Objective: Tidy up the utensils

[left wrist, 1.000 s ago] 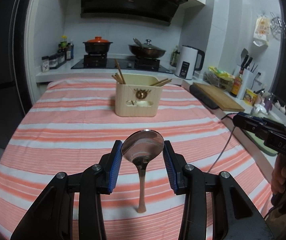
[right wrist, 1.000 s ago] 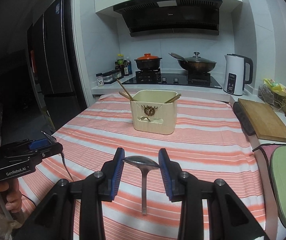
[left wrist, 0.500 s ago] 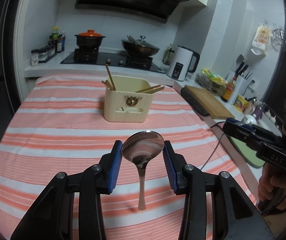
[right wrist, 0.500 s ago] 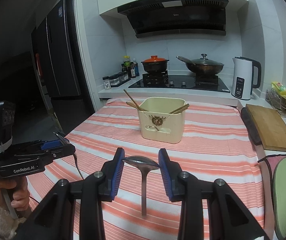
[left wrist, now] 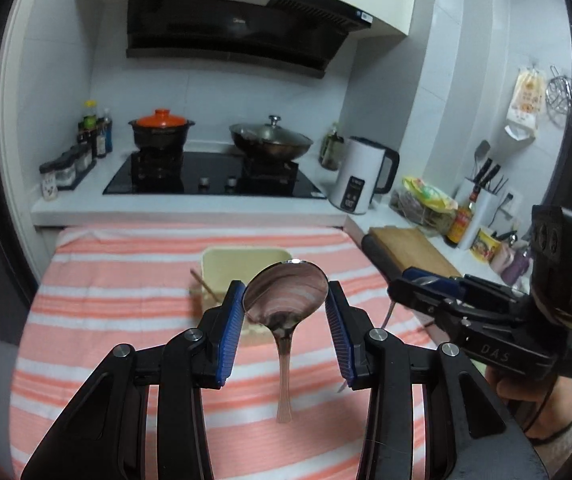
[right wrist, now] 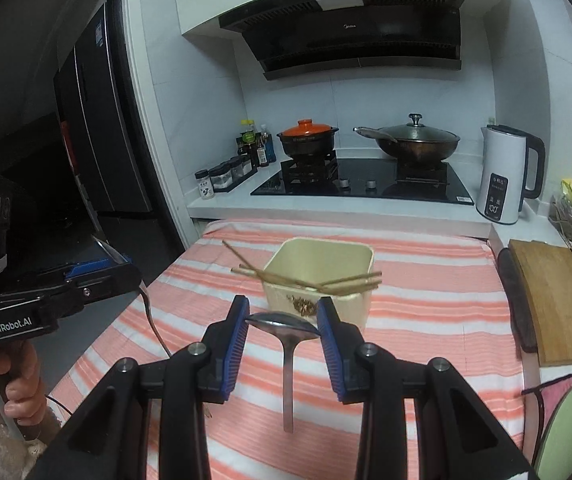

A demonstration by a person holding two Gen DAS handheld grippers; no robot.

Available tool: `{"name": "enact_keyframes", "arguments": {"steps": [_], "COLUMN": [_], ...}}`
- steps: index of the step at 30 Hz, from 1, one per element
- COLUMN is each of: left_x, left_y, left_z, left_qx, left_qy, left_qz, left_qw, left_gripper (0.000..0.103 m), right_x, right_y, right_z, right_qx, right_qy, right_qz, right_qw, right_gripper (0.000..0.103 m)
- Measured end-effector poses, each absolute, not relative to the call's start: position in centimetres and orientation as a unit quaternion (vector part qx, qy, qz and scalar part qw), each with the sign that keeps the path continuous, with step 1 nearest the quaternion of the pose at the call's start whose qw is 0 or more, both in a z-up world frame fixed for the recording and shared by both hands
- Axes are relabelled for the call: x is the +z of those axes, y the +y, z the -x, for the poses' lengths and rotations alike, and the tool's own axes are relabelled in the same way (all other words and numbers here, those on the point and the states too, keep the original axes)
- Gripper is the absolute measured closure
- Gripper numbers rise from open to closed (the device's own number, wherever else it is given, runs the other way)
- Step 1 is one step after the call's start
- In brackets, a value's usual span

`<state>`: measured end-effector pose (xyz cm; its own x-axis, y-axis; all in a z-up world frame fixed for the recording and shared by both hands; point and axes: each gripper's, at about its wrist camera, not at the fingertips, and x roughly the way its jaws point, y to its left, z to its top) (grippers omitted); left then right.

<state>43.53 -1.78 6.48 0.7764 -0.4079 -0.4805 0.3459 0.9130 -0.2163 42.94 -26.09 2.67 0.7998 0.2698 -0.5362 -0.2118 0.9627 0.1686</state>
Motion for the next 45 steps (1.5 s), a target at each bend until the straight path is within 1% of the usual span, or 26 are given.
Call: {"name": "enact_keyframes", "arguments": {"steps": [4, 6, 9, 11, 15, 21, 24, 29, 31, 32, 33, 34, 36, 37, 38, 39, 40, 42, 45], "left_x": [8.9, 9.3, 8.5, 7.1, 3.6, -1.3, -3.0, -4.6, -4.6, -4.3, -3.9, -3.5, -2.2, -1.5, -0.8, -0.1, 0.5, 1.2, 1.3], "left_y": [-2.3, -2.7, -3.1, -3.2, -3.1, -3.8, -4.0, -4.1, -3.8, -3.6, -3.3, -3.1, -2.5, -2.3, -2.0, -1.8, -1.6, -1.4, -1.0], "left_z": [-47.9, -50.0, -53.2, -55.4, -58.6, -60.4, -60.9, -61.0, -60.7, -60.4, -60.1, -59.7, -58.4, -57.6, -56.6, -55.5, -54.3, -51.6, -47.0], "left_qx": [-0.182, -0.168, -0.153, -0.146, -0.149, -0.144, -0.141, -0.139, -0.137, -0.136, -0.135, -0.134, -0.13, -0.126, -0.121, -0.116, -0.113, -0.107, -0.097], "left_qy": [0.238, 0.221, 0.209, 0.219, 0.264, 0.316, 0.334, 0.353, 0.35, 0.346, 0.342, 0.338, 0.324, 0.316, 0.309, 0.302, 0.294, 0.28, 0.266], "left_qz": [0.062, 0.06, 0.062, 0.071, 0.086, 0.073, 0.074, 0.072, 0.076, 0.078, 0.08, 0.082, 0.08, 0.077, 0.072, 0.066, 0.06, 0.049, 0.057], "left_qw": [0.952, 0.959, 0.964, 0.962, 0.949, 0.935, 0.929, 0.923, 0.924, 0.925, 0.927, 0.928, 0.934, 0.937, 0.941, 0.944, 0.947, 0.953, 0.957], "left_gripper": [0.062, 0.062, 0.062, 0.062, 0.062, 0.062, 0.062, 0.061, 0.054, 0.044, 0.037, 0.034, 0.02, 0.016, 0.01, 0.006, 0.004, 0.001, 0.001], "right_x": [4.8, 5.6, 5.7, 4.7, 1.0, -4.9, -6.8, -8.4, -8.4, -8.2, -8.0, -7.6, -6.4, -5.7, -4.9, -4.0, -3.2, -1.5, 0.1], "right_y": [-26.6, -27.1, -27.8, -28.1, -28.7, -28.8, -28.7, -29.1, -29.3, -29.4, -29.6, -29.7, -30.0, -30.0, -30.0, -30.0, -30.0, -29.7, -29.1], "right_z": [-47.3, -49.6, -52.7, -54.7, -58.1, -61.5, -61.7, -61.6, -61.4, -61.2, -61.0, -60.7, -59.8, -59.2, -58.4, -57.4, -56.3, -53.8, -49.9], "right_qx": [0.114, 0.108, 0.099, 0.095, 0.098, 0.105, 0.105, 0.103, 0.102, 0.103, 0.102, 0.101, 0.098, 0.098, 0.097, 0.096, 0.096, 0.098, 0.097], "right_qy": [0.262, 0.246, 0.225, 0.224, 0.265, 0.343, 0.361, 0.378, 0.375, 0.373, 0.365, 0.362, 0.352, 0.346, 0.339, 0.33, 0.322, 0.308, 0.296], "right_qz": [-0.048, -0.05, -0.061, -0.066, -0.086, -0.103, -0.109, -0.12, -0.128, -0.13, -0.13, -0.13, -0.129, -0.126, -0.121, -0.115, -0.109, -0.099, -0.09], "right_qw": [0.957, 0.962, 0.967, 0.968, 0.955, 0.928, 0.92, 0.912, 0.913, 0.913, 0.916, 0.918, 0.922, 0.925, 0.928, 0.932, 0.936, 0.941, 0.946], "right_gripper": [0.067, 0.067, 0.067, 0.067, 0.067, 0.067, 0.067, 0.067, 0.066, 0.066, 0.065, 0.064, 0.063, 0.062, 0.059, 0.05, 0.045, 0.044, 0.027]}}
